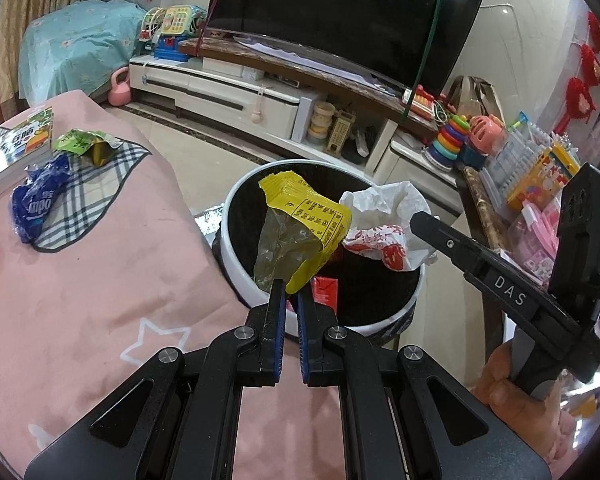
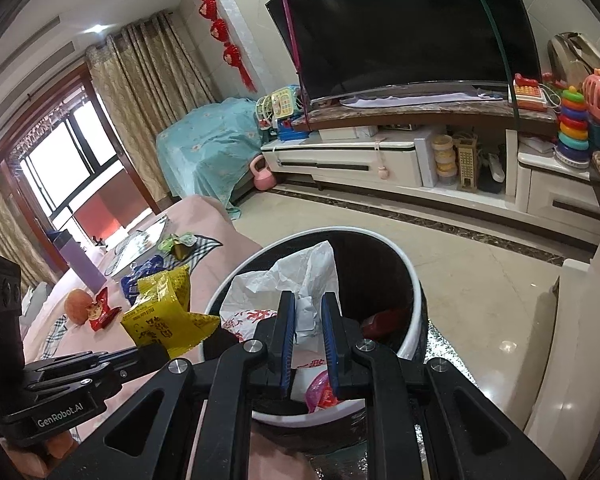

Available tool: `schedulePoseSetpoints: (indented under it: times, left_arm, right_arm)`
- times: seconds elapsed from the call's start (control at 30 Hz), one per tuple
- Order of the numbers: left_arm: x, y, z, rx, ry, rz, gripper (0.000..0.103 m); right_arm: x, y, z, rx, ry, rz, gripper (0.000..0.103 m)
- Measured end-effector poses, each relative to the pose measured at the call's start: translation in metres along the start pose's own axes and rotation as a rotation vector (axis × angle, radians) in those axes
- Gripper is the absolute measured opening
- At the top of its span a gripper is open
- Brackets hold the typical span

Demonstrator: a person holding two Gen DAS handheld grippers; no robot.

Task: Collect trash
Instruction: 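Carry the yellow bag and white bag over the bin and release both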

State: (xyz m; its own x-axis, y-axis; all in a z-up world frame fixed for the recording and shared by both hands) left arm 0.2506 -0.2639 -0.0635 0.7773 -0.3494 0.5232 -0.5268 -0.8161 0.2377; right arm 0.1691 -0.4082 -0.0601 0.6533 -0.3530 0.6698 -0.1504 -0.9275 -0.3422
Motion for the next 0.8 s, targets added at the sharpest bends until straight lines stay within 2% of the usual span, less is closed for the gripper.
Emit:
schedulePoseSetpoints:
  times: [0.8]
  left_arm:
    - [0.005, 0.004, 0.023, -0.004, -0.051, 0.000, 0.005]
  right_arm:
    - [0.007, 0.017, 0.019, -0.021, -0.038, 0.015, 0.014]
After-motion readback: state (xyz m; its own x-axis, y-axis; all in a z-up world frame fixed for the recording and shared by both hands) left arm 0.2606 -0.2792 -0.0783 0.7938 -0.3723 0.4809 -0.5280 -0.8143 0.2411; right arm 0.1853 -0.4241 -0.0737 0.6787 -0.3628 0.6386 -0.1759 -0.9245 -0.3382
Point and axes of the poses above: each gripper's, at about its wrist camera, not at the fingertips, and z roughly the way its jaws point, y to its right, x to its top, the point moved 5 cm from there along z, roughly the way its jaws point, and after that the axes turned 8 degrees about -y, right-handed, at the moved point
